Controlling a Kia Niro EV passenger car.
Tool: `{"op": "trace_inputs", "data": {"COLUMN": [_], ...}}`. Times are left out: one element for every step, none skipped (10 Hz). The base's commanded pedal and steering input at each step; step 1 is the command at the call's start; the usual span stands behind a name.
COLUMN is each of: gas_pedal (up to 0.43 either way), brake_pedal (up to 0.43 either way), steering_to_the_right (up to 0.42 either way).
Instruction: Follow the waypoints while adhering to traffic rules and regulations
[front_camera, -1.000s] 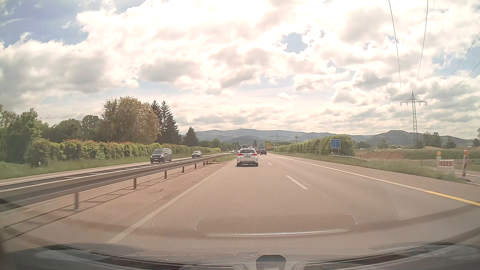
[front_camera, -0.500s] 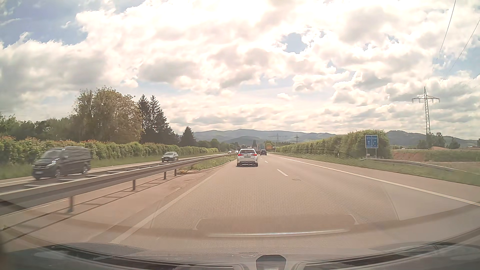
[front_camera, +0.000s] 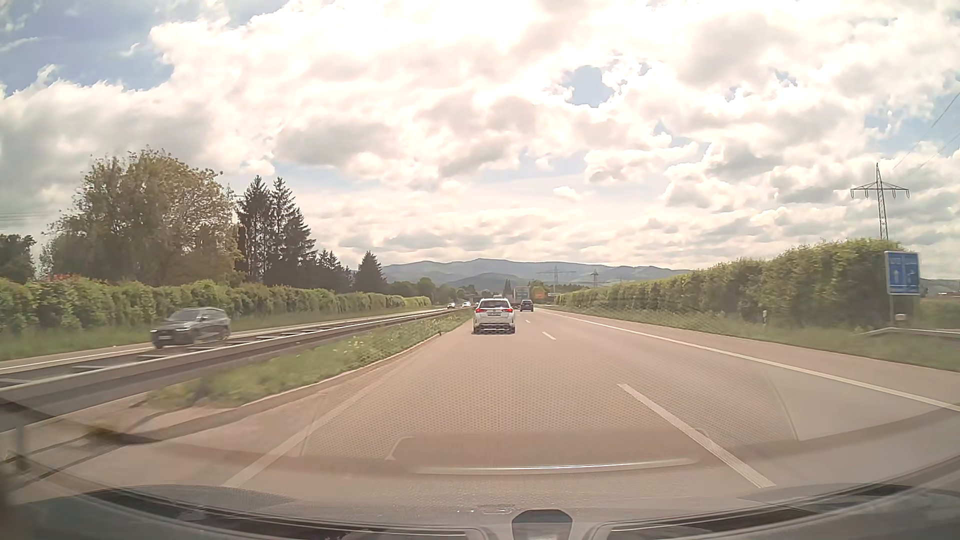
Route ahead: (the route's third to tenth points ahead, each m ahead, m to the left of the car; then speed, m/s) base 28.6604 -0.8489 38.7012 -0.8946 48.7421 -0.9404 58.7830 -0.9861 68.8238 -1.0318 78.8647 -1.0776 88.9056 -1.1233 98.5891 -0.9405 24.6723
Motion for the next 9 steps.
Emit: {"op": "trace_inputs", "data": {"gas_pedal": [0.15,0.15,0.15,0.157,0.157,0.157,0.157,0.157,0.157], "brake_pedal": [0.0,0.0,0.0,0.0,0.0,0.0,0.0,0.0,0.0], "steering_to_the_right": [0.001,0.001,0.001,0.001,0.001,0.001,0.001,0.001,0.001]}}
